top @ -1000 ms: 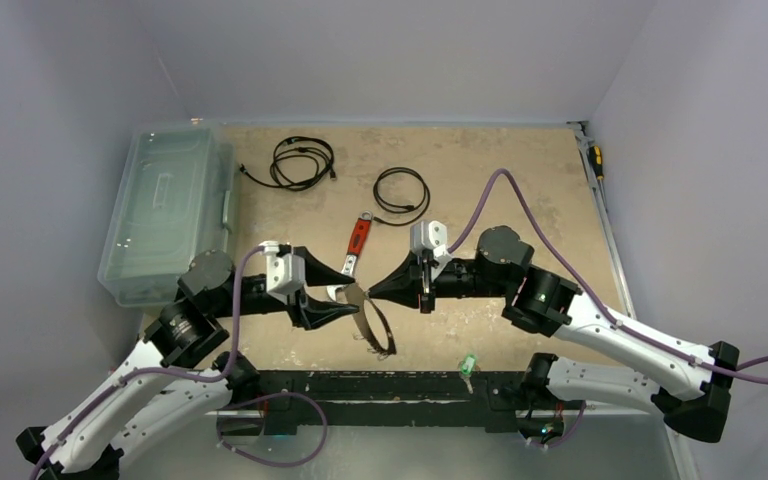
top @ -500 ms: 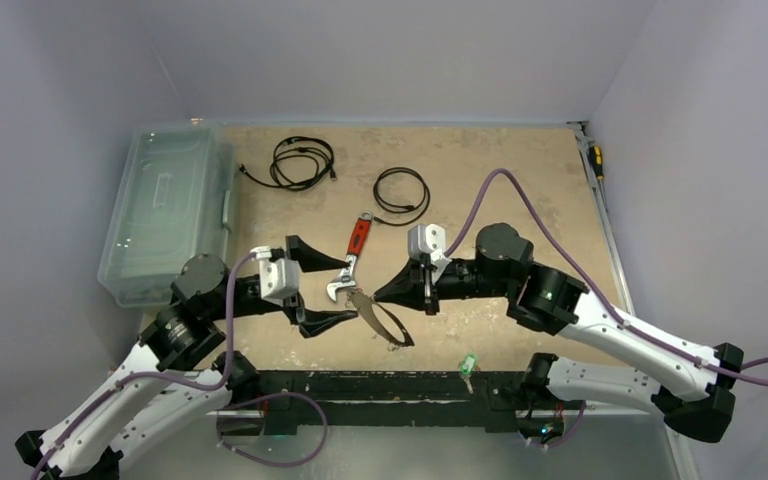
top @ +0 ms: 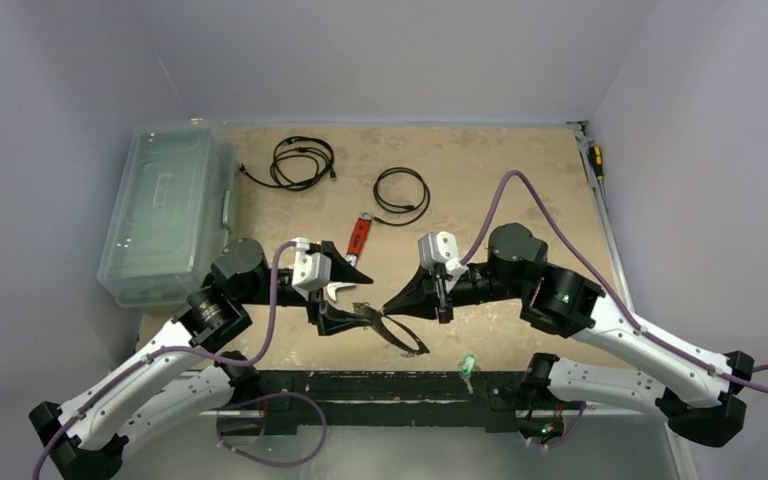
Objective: Put the keys on the keyring
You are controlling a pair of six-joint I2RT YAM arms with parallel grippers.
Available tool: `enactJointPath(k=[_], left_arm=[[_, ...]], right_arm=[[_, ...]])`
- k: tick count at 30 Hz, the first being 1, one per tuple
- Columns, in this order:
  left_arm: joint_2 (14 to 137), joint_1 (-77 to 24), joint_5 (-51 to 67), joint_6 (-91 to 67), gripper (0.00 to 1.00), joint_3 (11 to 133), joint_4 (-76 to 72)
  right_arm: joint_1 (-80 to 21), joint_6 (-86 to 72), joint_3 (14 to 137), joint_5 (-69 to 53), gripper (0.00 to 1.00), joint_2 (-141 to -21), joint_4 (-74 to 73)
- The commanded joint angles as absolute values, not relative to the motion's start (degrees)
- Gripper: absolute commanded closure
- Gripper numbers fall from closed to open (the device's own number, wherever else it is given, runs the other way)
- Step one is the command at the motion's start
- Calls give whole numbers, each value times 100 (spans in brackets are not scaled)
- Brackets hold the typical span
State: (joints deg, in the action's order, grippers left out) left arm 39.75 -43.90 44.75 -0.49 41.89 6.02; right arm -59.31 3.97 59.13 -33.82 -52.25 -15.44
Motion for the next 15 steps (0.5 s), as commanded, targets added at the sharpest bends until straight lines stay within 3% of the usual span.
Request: enactJointPath(k=[1, 11, 14, 15], left_arm=[[4044, -4386, 5061, -334, 36, 4060, 91], [3773, -4386, 4926, -540, 36, 3951, -357], [3820, -4389, 4971, -578, 45, 3911, -361], [3848, -4386, 5007, -602, 52, 3911, -388]], right_arm=[[-5953, 466, 6187, -3654, 100, -5025, -1357], [-5950, 153, 5578, -3317, 100, -4741, -284], [-5950, 80, 5466, -3427, 100, -4730, -37], [-5950, 84, 5478, -3440, 100, -4755, -35]])
